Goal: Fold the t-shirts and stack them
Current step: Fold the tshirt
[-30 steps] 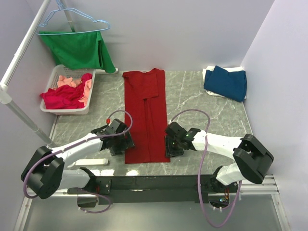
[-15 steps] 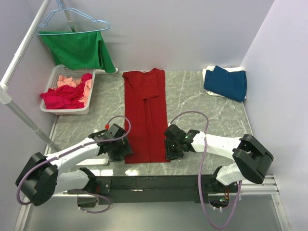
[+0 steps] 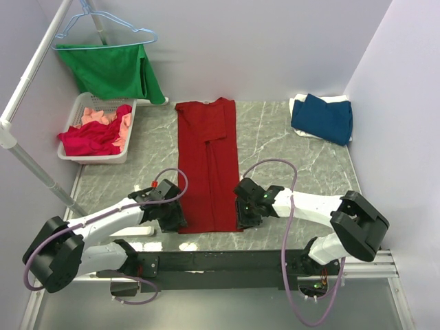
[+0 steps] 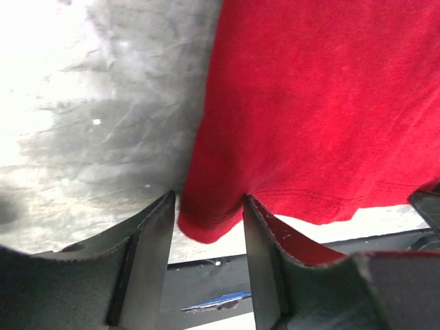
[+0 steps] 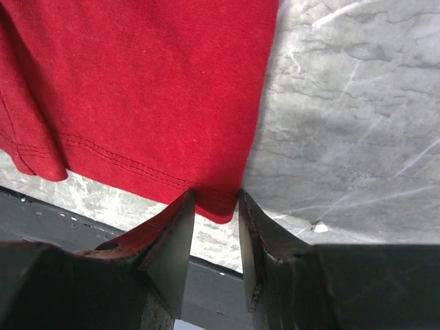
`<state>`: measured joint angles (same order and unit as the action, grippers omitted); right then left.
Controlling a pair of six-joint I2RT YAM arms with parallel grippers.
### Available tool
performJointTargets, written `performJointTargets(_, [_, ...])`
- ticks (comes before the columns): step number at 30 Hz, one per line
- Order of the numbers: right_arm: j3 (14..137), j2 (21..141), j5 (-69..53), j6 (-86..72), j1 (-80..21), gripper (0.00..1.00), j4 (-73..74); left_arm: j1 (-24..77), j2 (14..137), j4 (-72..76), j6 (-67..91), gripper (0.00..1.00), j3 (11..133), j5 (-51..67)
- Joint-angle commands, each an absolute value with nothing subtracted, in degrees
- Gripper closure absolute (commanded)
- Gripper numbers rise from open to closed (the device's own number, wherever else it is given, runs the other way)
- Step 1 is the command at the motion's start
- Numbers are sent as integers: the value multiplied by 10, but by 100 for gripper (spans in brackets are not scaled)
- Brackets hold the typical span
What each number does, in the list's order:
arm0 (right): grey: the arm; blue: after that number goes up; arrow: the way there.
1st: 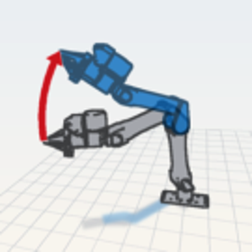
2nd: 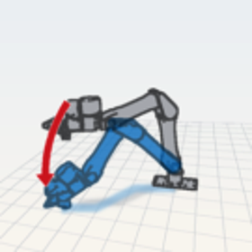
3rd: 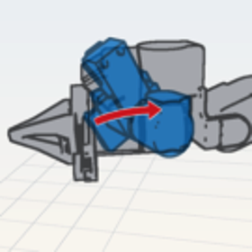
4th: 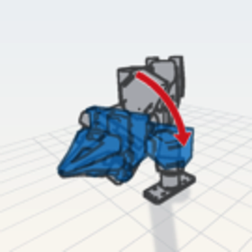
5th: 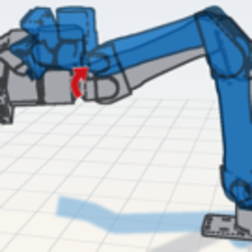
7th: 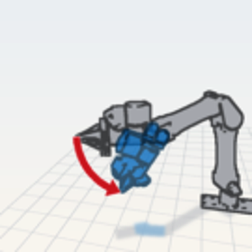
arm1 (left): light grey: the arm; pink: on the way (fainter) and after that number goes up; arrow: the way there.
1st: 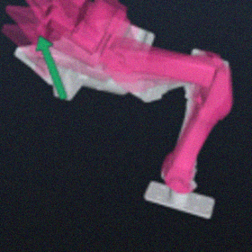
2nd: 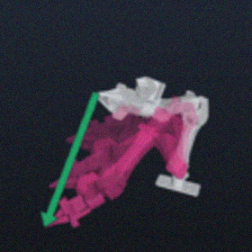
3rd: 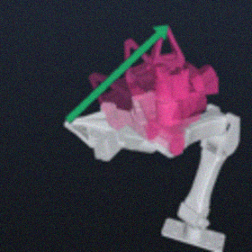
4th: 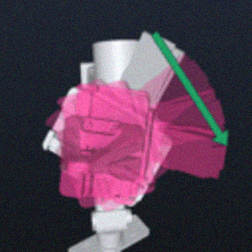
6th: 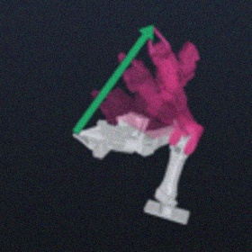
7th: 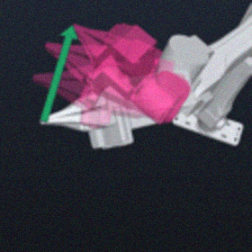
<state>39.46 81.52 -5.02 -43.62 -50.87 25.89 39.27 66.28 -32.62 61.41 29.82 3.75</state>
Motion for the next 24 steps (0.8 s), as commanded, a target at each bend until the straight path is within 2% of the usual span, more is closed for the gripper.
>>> performJointTargets(1, [388, 855, -40, -428, -515, 61, 250, 396, 675, -292, 621, 51, 294, 45])
performJointTargets(4, [389, 868, -47, -421, -514, 63, 244, 398, 686, -283, 620, 58, 293, 48])
performJointTargets(7, [388, 874, -51, -420, -514, 73, 243, 399, 692, -284, 620, 73, 292, 47])
performJointTargets(8, [386, 873, -51, -421, -514, 79, 244, 401, 692, -285, 620, 82, 290, 46])
performJointTargets(10, [380, 868, -55, -423, -515, 85, 244, 402, 691, -287, 624, 93, 288, 46])
performJointTargets(11, [377, 860, -56, -423, -515, 90, 245, 403, 689, -291, 625, 99, 287, 46])
performJointTargets(13, [371, 846, -57, -424, -517, 100, 249, 407, 686, -295, 628, 99, 283, 41])
performJointTargets(24, [335, 753, -70, -464, -580, 100, 296, 479, 621, -390, 690, 99, 275, 19])
